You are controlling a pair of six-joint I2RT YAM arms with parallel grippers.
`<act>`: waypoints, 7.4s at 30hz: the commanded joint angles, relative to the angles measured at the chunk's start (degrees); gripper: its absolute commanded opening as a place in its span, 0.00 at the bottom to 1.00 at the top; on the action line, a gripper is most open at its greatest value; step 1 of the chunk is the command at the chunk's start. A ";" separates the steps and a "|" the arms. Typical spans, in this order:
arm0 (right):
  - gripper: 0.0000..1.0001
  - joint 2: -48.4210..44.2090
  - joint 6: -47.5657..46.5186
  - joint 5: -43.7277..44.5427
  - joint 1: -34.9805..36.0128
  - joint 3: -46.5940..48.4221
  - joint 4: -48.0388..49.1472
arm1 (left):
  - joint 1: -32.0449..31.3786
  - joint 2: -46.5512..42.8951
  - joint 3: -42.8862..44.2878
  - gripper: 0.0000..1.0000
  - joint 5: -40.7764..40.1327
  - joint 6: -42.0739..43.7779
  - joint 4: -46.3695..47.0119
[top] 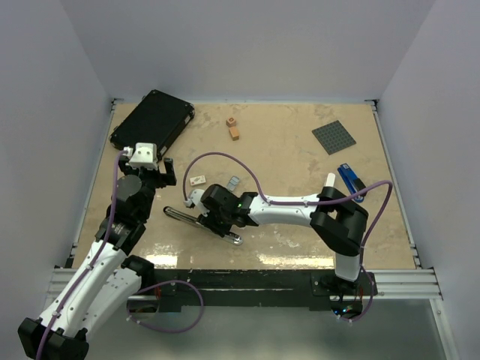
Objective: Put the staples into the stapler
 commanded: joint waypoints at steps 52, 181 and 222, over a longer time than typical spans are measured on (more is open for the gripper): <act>0.43 -3.72 2.08 4.91 -0.50 -3.74 -4.01 | 0.51 -0.69 0.65 0.92 1.08 0.13 2.12; 0.03 -1.71 6.47 0.60 -2.79 -14.73 20.95 | -7.91 35.00 6.89 0.17 -17.80 -59.10 -16.78; 0.10 -5.13 6.03 -6.08 -3.49 -19.12 27.01 | -21.02 16.36 -16.92 0.79 -12.37 -41.97 8.44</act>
